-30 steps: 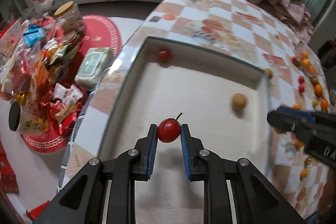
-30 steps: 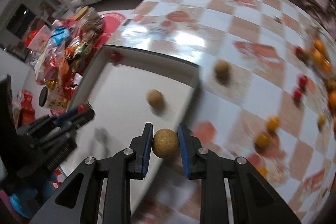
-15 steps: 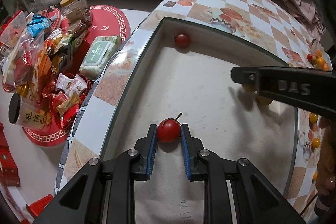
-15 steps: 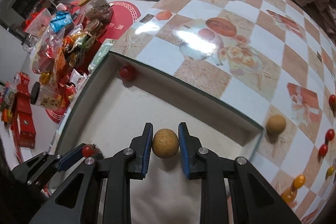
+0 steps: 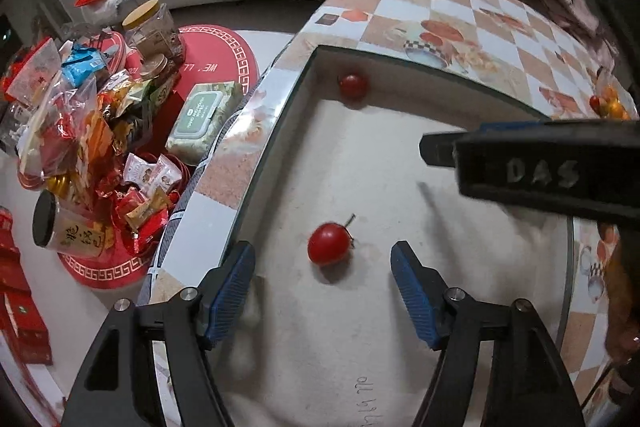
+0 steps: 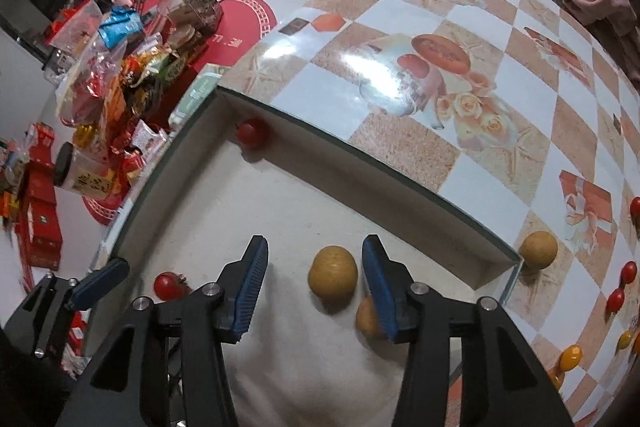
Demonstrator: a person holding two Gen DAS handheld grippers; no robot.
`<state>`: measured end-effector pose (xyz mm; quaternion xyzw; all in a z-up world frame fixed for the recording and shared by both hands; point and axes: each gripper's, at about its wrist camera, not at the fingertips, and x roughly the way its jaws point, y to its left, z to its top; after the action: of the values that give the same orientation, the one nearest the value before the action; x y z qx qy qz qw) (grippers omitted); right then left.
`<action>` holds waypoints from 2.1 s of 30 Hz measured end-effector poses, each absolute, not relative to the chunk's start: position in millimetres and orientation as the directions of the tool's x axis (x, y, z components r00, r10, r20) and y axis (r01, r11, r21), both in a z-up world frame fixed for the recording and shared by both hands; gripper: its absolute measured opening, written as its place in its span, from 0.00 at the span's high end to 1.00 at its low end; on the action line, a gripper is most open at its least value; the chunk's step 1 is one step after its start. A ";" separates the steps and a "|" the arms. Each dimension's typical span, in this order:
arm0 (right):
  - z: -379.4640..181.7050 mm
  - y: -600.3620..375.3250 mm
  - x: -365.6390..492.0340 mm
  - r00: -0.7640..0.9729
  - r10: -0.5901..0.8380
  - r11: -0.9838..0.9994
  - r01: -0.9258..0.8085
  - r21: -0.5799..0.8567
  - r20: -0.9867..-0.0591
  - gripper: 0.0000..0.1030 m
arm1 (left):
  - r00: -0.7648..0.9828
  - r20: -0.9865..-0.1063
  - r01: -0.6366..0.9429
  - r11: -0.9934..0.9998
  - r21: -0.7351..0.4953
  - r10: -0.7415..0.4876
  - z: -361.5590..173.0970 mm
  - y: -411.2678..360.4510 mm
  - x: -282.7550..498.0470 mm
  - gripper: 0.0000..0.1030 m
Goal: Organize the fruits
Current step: 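Move both tools back over the table toward the yellow cherry tomatoes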
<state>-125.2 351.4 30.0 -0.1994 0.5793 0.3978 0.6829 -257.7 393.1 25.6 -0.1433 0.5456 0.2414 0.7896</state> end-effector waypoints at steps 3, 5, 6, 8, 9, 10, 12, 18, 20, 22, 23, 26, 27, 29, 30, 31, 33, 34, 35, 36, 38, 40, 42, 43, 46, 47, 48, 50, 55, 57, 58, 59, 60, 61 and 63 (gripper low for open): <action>41.5 344.9 -122.5 0.016 0.349 0.613 -0.760 0.216 -0.937 0.22 | 0.288 -0.932 -0.537 0.843 0.032 0.219 29.0 392.8 -258.0 0.30; 51.7 337.1 -119.0 0.025 0.372 0.627 -0.743 0.232 -0.928 0.21 | 0.288 -0.933 -0.531 0.847 0.034 0.218 32.1 389.9 -256.5 0.30; 54.1 335.8 -118.4 0.028 0.376 0.633 -0.738 0.235 -0.926 0.21 | 0.288 -0.933 -0.526 0.850 0.036 0.217 33.4 387.6 -255.5 0.30; 62.0 326.2 -115.3 0.040 0.391 0.652 -0.718 0.246 -0.919 0.20 | 0.292 -0.932 -0.509 0.860 0.040 0.217 36.9 380.6 -252.2 0.30; 66.9 318.1 -112.9 0.050 0.398 0.666 -0.703 0.251 -0.916 0.18 | 0.295 -0.931 -0.498 0.866 0.043 0.216 39.0 375.8 -249.9 0.30; 70.9 311.5 -110.8 0.059 0.403 0.677 -0.691 0.253 -0.913 0.15 | 0.296 -0.930 -0.491 0.870 0.046 0.216 40.4 372.4 -248.5 0.30; 77.5 295.2 -106.5 0.079 0.408 0.698 -0.669 0.256 -0.909 0.13 | 0.306 -0.928 -0.471 0.881 0.045 0.211 45.1 362.8 -244.0 0.30; 88.5 232.2 -92.7 0.138 0.393 0.777 -0.579 0.247 -0.909 0.13 | 0.338 -0.922 -0.407 0.913 0.040 0.191 59.2 331.8 -225.8 0.30; 89.4 207.3 -90.1 0.164 0.373 0.808 -0.542 0.233 -0.913 0.13 | 0.356 -0.917 -0.380 0.924 0.034 0.179 65.3 320.1 -217.4 0.30; 89.1 183.8 -89.1 0.176 0.355 0.833 -0.506 0.225 -0.918 0.13 | 0.370 -0.914 -0.350 0.936 0.030 0.167 70.6 307.4 -207.7 0.30; 88.6 172.4 -88.7 0.181 0.345 0.844 -0.489 0.220 -0.921 0.13 | 0.375 -0.913 -0.339 0.940 0.028 0.163 72.7 302.3 -204.0 0.30; 84.0 128.4 -90.0 0.199 0.305 0.886 -0.419 0.201 -0.931 0.13 | 0.390 -0.910 -0.297 0.955 0.019 0.140 77.2 283.6 -189.7 0.30; 82.8 118.3 -90.2 0.201 0.295 0.895 -0.401 0.196 -0.934 0.13 | 0.393 -0.911 -0.282 0.959 0.013 0.128 78.1 276.1 -184.6 0.30; 76.2 89.7 -92.2 0.196 0.269 0.919 -0.344 0.191 -0.943 0.13 | 0.396 -0.912 -0.259 0.966 -0.001 0.106 79.3 263.2 -176.4 0.30; 73.8 81.6 -93.4 0.193 0.261 0.925 -0.331 0.188 -0.946 0.13 | 0.395 -0.914 -0.247 0.969 -0.007 0.094 79.0 256.7 -172.5 0.30; 70.1 70.2 -95.7 0.188 0.247 0.932 -0.313 0.181 -0.951 0.13 | 0.391 -0.917 -0.231 0.973 -0.015 0.079 77.3 248.4 -166.8 0.30; 63.9 54.2 -100.1 0.179 0.226 0.941 -0.293 0.167 -0.958 0.13 | 0.380 -0.923 -0.210 0.977 -0.025 0.058 73.6 236.2 -158.7 0.30; 60.1 46.2 -102.6 0.174 0.213 0.946 -0.284 0.158 -0.961 0.13 | 0.375 -0.926 -0.201 0.979 -0.031 0.048 71.2 230.8 -155.2 0.30; 57.6 41.8 -104.5 0.171 0.204 0.949 -0.277 0.152 -0.964 0.13 | 0.368 -0.929 -0.191 0.981 -0.040 0.034 67.6 224.5 -150.0 0.30; 54.7 35.8 -106.4 0.166 0.197 0.952 -0.269 0.148 -0.966 0.13 | 0.358 -0.934 -0.182 0.982 -0.049 0.020 63.3 218.6 -144.4 0.30; 50.0 25.2 -109.6 0.159 0.190 0.957 -0.251 0.147 -0.969 0.13 | 0.345 -0.939 -0.171 0.984 -0.058 0.005 55.7 210.0 -136.2 0.30; 46.3 17.9 -112.8 0.155 0.182 0.959 -0.245 0.140 -0.971 0.13 | 0.332 -0.943 -0.161 0.985 -0.061 -0.004 48.0 201.8 -128.8 0.30; 43.1 14.3 -116.0 0.153 0.171 0.960 -0.248 0.129 -0.973 0.13 | 0.318 -0.948 -0.152 0.987 -0.055 -0.004 41.6 196.0 -123.7 0.30; 42.5 14.4 -117.2 0.151 0.167 0.960 -0.251 0.126 -0.974 0.13 | 0.309 -0.951 -0.148 0.988 -0.049 -0.001 37.4 192.4 -120.2 0.30; 39.1 14.1 -120.3 0.144 0.162 0.958 -0.261 0.120 -0.976 0.13 | 0.301 -0.954 -0.144 0.988 -0.047 -0.002 30.6 186.9 -114.4 0.30; 37.9 13.9 -120.8 0.143 0.162 0.957 -0.264 0.121 -0.976 0.13 | 0.298 -0.954 -0.144 0.988 -0.048 -0.003 28.9 186.0 -113.1 0.30; 36.4 14.9 -121.3 0.141 0.162 0.956 -0.269 0.120 -0.977 0.13 | 0.294 -0.956 -0.145 0.988 -0.049 -0.004 26.3 184.3 -111.2 0.30; 33.2 18.5 -122.1 0.136 0.157 0.953 -0.282 0.114 -0.978 0.13 | 0.289 -0.957 -0.147 0.988 -0.045 0.000 22.6 182.5 -107.3 0.30; 28.7 26.1 -123.8 0.133 0.150 0.946 -0.309 0.103 -0.980 0.13 | 0.288 -0.958 -0.156 0.987 -0.045 0.002 16.3 177.6 -99.9 0.30; 26.1 28.7 -123.6 0.132 0.147 0.943 -0.319 0.098 -0.980 0.13 | 0.285 -0.959 -0.152 0.988 -0.042 0.003 14.4 174.8 -97.1 0.30; 25.0 30.7 -123.8 0.131 0.145 0.941 -0.324 0.096 -0.981 0.13 | 0.282 -0.959 -0.151 0.988 -0.039 0.005 13.4 173.3 -95.7 0.30; 24.4 32.4 -124.1 0.130 0.145 0.940 -0.328 0.096 -0.981 0.13 | 0.280 -0.960 -0.151 0.988 -0.039 0.005 12.4 171.9 -94.5 0.31; 23.7 34.0 -124.7 0.130 0.146 0.938 -0.334 0.096 -0.981 0.15 | 0.279 -0.960 -0.152 0.988 -0.041 0.003 11.7 171.2 -93.5 0.31; 23.2 34.7 -125.1 0.129 0.145 0.937 -0.338 0.093 -0.981 0.19 | 0.278 -0.961 -0.154 0.987 -0.041 0.003 11.2 170.3 -93.0 0.31; 22.8 39.1 -125.8 0.137 0.129 0.934 -0.350 0.073 -0.982 0.21 | 0.281 -0.960 -0.152 0.988 -0.037 0.007 11.4 168.5 -92.2 0.38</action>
<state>-125.8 39.1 22.8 -0.0869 0.6370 0.1599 0.7491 -92.2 168.5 11.4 -0.0604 0.5974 0.0498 0.7981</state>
